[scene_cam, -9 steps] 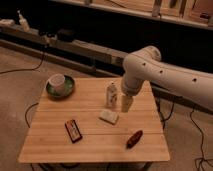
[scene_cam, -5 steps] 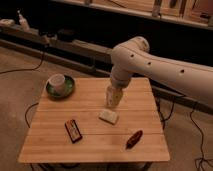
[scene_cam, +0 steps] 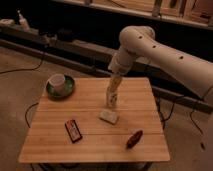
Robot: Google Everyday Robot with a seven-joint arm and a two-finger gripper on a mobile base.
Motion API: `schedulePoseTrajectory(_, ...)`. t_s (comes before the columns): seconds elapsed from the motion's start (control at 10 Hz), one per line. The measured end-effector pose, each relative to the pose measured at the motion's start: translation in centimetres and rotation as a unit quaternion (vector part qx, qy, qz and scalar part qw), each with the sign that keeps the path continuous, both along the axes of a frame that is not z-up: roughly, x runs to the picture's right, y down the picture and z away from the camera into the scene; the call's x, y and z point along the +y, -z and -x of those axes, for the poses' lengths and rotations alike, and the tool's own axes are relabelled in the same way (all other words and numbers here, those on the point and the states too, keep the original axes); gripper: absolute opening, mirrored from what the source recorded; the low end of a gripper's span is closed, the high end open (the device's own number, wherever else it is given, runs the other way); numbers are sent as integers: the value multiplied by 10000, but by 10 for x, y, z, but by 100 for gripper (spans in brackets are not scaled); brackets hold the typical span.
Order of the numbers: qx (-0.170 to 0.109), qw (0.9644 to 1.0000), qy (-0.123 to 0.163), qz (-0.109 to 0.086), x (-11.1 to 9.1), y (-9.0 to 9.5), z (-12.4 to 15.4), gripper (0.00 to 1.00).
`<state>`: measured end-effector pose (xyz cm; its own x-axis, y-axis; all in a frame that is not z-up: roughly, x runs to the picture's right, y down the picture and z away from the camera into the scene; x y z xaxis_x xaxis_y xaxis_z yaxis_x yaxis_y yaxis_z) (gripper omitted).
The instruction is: Move the arm in a circular motion
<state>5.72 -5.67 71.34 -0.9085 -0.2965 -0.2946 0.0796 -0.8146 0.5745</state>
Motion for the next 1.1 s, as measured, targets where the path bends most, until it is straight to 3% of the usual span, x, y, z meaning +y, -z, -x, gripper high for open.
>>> schedulePoseTrajectory(0.2, -46, 9984, -505, 262, -16, -19, -35, 80)
schedulePoseTrajectory(0.5, 621, 9932, -847, 492, -15, -35, -114, 80)
schedulePoseTrajectory(0.7, 1300, 9855, -878, 643, 8, -33, -173, 80)
schedulePoseTrajectory(0.8, 1507, 9823, -878, 684, 19, -29, -188, 80)
schedulePoseTrajectory(1.0, 2068, 9715, -920, 704, 60, -18, -220, 80)
schedulePoseTrajectory(1.1, 2174, 9691, -926, 700, 78, -11, -222, 80)
